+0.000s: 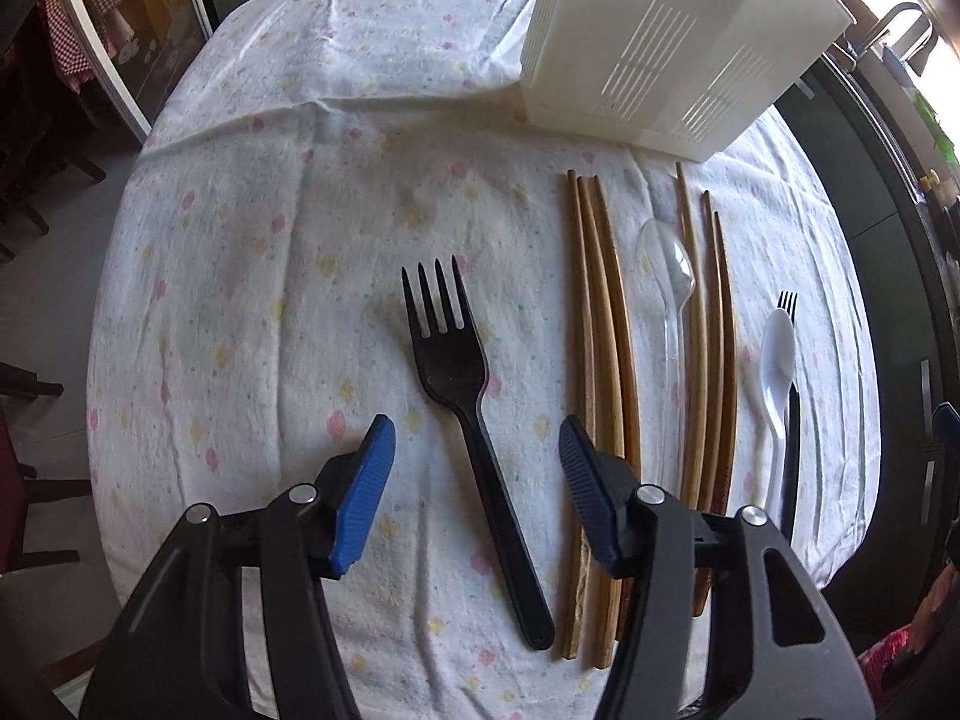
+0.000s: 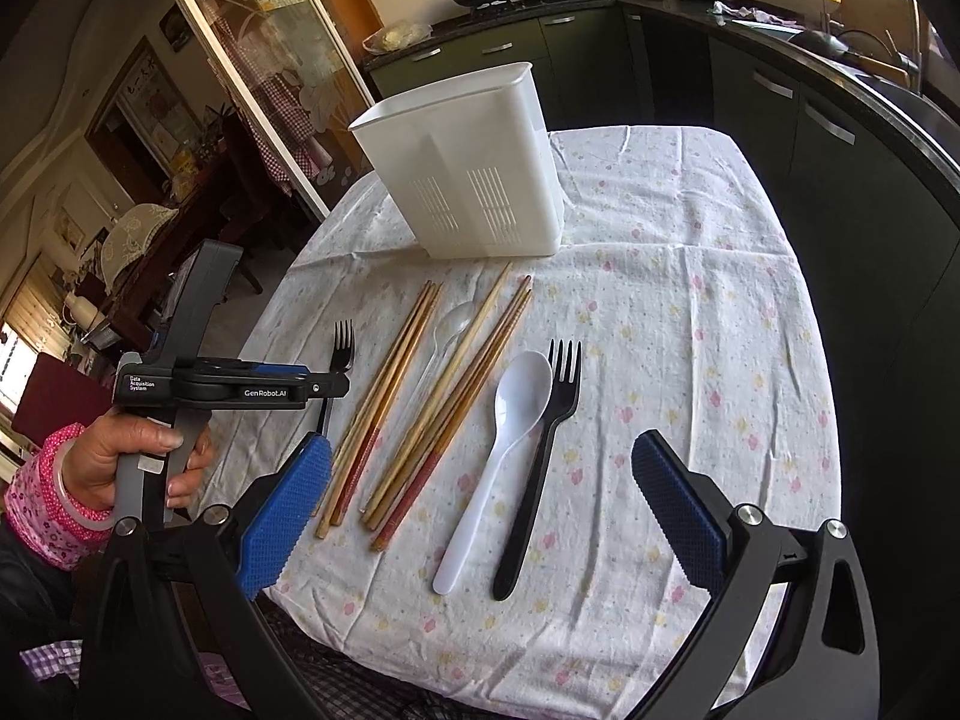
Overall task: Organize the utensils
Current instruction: 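Grasp a black fork with the left tool while the right tool grasps the other black fork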
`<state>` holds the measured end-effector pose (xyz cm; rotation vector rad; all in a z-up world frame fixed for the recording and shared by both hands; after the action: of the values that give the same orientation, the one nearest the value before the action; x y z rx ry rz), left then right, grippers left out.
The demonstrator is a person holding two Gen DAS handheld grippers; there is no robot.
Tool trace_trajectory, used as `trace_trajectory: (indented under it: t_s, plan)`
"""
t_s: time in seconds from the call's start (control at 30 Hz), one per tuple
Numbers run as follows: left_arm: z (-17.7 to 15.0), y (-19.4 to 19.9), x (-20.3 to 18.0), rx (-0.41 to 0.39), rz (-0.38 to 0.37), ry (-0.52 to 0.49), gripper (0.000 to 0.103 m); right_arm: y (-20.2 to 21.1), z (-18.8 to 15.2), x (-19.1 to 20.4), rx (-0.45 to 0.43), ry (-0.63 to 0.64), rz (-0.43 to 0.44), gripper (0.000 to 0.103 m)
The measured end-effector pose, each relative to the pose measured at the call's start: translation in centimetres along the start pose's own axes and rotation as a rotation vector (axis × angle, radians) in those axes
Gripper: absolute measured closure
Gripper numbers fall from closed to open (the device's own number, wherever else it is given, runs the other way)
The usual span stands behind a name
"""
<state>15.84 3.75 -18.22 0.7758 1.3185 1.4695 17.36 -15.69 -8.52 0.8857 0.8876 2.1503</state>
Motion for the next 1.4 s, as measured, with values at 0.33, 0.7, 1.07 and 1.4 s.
trace_trajectory:
  t_s: [0.33,0.7,1.07,1.4]
  plan:
    - [0.3,-0.4,-0.6,0.022,0.035,0.072,0.094,-1.0,0.0,-0.2,0.067,0.017,-0.023,0.004]
    - [1.3,-0.4,0.7,0.016,0.044,0.030,0.094,-6.4,1.0,-3.5,0.284,0.030,-0.202,0.036]
    - [0.7,0.0,1.8,0.003,0.038,-0.004,0.094,-10.9,-0.1,-3.6,0.397,0.076,-0.266,0.059]
    - [1.3,-0.3,1.5,-0.002,0.034,-0.022,0.093,-13.4,0.2,-1.5,0.442,0.098,-0.286,0.077]
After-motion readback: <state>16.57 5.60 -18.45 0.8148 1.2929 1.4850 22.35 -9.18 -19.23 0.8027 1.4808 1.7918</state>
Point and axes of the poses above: each gripper's, at about its wrist camera, not at the fingertips, and y roughly against the way its jaws point, x to its left, z to its top, the point moved 4 cm from there along -y, roughly the way its jaws point, and after that the axes turned 1 degree about x, right-handed, at the moved point
